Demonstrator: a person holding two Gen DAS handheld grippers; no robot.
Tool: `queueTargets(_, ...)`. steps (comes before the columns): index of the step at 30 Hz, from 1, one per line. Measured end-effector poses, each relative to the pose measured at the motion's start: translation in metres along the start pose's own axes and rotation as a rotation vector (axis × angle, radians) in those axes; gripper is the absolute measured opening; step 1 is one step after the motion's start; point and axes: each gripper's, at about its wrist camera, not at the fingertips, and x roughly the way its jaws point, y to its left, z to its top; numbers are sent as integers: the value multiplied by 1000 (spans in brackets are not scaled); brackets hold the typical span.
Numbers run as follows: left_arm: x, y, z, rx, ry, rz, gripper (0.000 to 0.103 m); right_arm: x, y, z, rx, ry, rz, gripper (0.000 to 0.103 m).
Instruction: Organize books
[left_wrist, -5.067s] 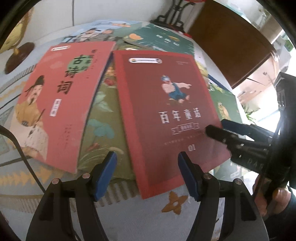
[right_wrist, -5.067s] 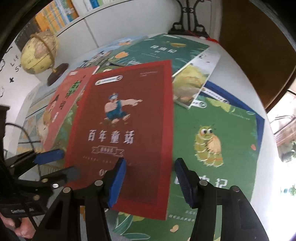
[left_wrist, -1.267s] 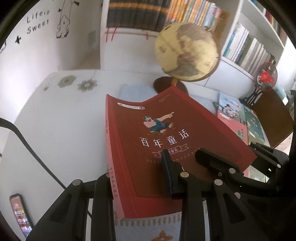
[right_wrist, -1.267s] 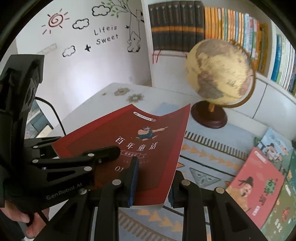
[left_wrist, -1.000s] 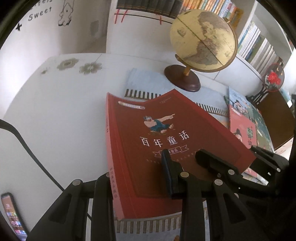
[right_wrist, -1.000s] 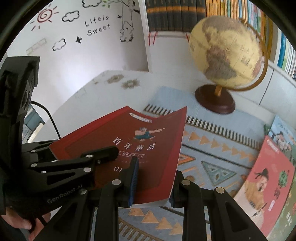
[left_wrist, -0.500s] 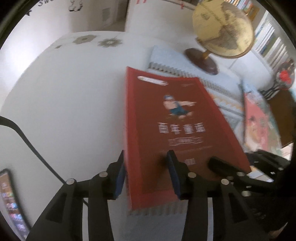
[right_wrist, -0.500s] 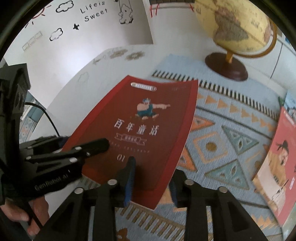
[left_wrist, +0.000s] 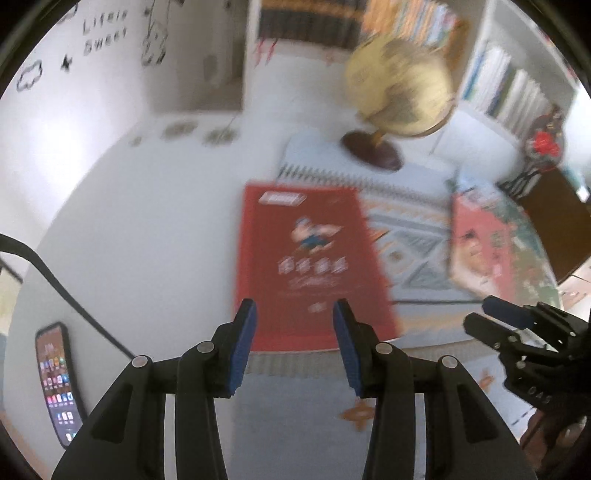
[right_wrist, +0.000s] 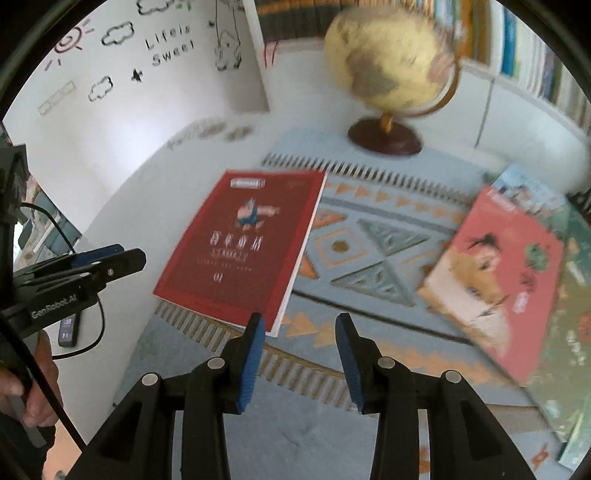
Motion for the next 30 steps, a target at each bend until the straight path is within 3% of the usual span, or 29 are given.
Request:
queueTargets(2, -19, -20, 4, 30, -46, -15, 42, -22, -3, 0, -7, -52, -23, 49)
queueTargets(5, -50, -54, 9, 72, -119, -43, 46, -64, -13, -4, 1, -153, -50, 53)
queueTargets(7, -70, -78, 9, 83, -170, -71, 61, -92, -22, -13, 13, -208, -63, 56)
queueTargets(8, -81, -90, 8, 85, -199, -88, 78, -105, -27, -17, 20, -225, -69, 60)
queueTargets(9, -92, -103, 5, 87, -235, -111, 86, -117, -33, -22, 28, -242, -75, 62)
queueTargets(12, -115, -144, -5, 119, -265, -196, 93, -153, -54, -43, 55, -280, -101, 75)
queueTargets(22, -141, -280, -61, 278, -242, -269, 97, -244, -145, -140, 267, -299, -174, 76)
queueTargets(25, -141, -308, -75, 311, -232, -267, 99, -266, -168, -166, 326, -320, -189, 82)
queueTargets(30, -136, -341, -84, 361, -223, -274, 99, -276, -207, -195, 447, -309, -196, 82)
